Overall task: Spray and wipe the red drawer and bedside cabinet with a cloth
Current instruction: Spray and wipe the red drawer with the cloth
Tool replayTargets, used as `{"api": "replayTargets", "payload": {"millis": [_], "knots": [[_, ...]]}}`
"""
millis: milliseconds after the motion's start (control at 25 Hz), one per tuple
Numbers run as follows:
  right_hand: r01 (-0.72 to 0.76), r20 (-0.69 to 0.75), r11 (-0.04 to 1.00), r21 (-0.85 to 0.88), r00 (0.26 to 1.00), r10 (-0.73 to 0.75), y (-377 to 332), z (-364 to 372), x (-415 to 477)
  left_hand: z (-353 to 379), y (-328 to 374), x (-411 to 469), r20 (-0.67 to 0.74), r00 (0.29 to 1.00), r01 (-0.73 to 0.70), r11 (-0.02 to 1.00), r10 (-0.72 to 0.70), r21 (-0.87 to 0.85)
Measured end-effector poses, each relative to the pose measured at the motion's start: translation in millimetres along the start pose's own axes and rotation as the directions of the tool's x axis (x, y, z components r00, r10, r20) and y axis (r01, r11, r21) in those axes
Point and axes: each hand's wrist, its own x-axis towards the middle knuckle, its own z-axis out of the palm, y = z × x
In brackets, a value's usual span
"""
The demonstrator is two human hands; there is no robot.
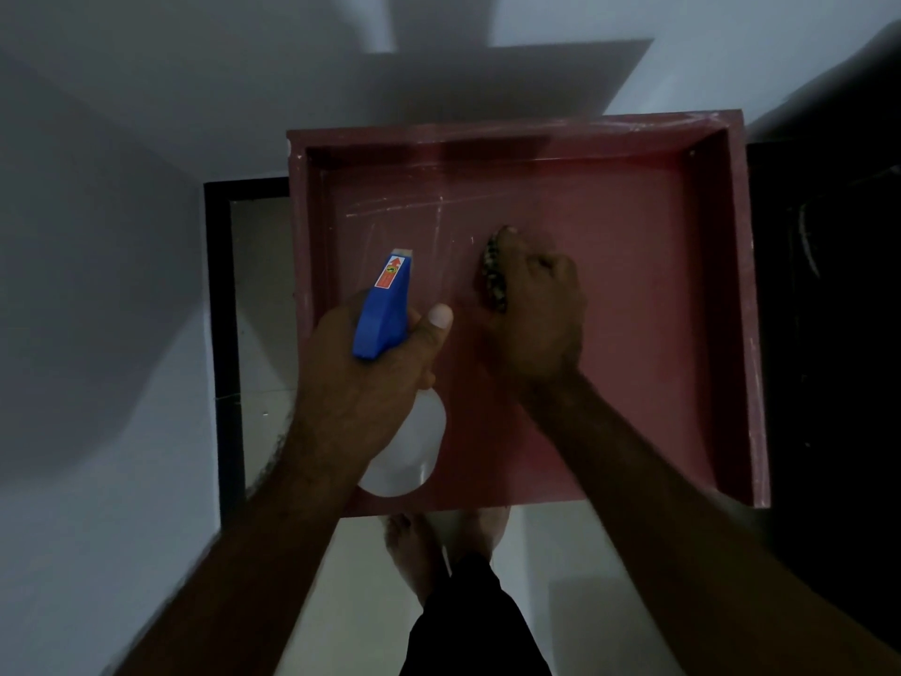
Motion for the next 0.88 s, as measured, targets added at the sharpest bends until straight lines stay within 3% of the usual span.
{"api": "replayTargets", "payload": {"millis": [80,160,360,600,800,880], "knots": [[0.121,0.039,0.993,-0.006,0.992,-0.120,-8.0,5.6,0.5,1.4,0.2,0.9,0.001,1.000,-0.008,1.000,0.008,0.017],[0.143,0.031,0.990,-0.012,0.989,-0.142,-2.3,1.9,4.7,3.6,0.5,2.1,0.005,1.000,-0.007,1.000,0.007,0.006],[-0.075,-0.085,0.997,-0.001,0.994,0.075,9.5,-6.6,19.4,3.6,-0.2,6.7,0.004,1.000,-0.017,1.000,0.017,-0.002],[0.183,0.064,0.981,-0.057,0.982,-0.179,-2.5,4.2,22.9,4.1,4.3,11.1,0.007,1.000,-0.024,1.000,0.024,0.007],[-0.076,-0.080,0.997,-0.019,0.994,0.074,31.0,-13.5,42.3,-1.8,8.8,15.3,0.010,1.000,-0.025,1.000,0.025,0.010],[-0.028,-0.076,0.999,-0.024,0.997,0.026,15.2,-5.8,41.8,-3.0,10.2,17.7,0.004,1.000,-0.001,1.000,0.001,0.009]]}}
